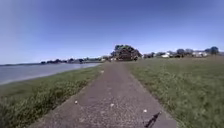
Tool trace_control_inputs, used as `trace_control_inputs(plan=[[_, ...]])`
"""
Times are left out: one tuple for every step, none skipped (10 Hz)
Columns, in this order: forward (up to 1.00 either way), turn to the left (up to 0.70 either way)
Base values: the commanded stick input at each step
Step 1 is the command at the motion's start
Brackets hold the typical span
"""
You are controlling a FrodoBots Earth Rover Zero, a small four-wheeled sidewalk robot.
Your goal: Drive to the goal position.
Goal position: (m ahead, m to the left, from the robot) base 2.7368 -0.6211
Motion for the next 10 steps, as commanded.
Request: trace_control_inputs(plan=[[0.70,0.00],[0.70,0.00],[0.70,0.00],[0.70,0.00],[0.70,0.00],[0.70,0.00],[0.70,0.00],[0.70,0.00],[0.70,0.00],[0.70,0.00]])
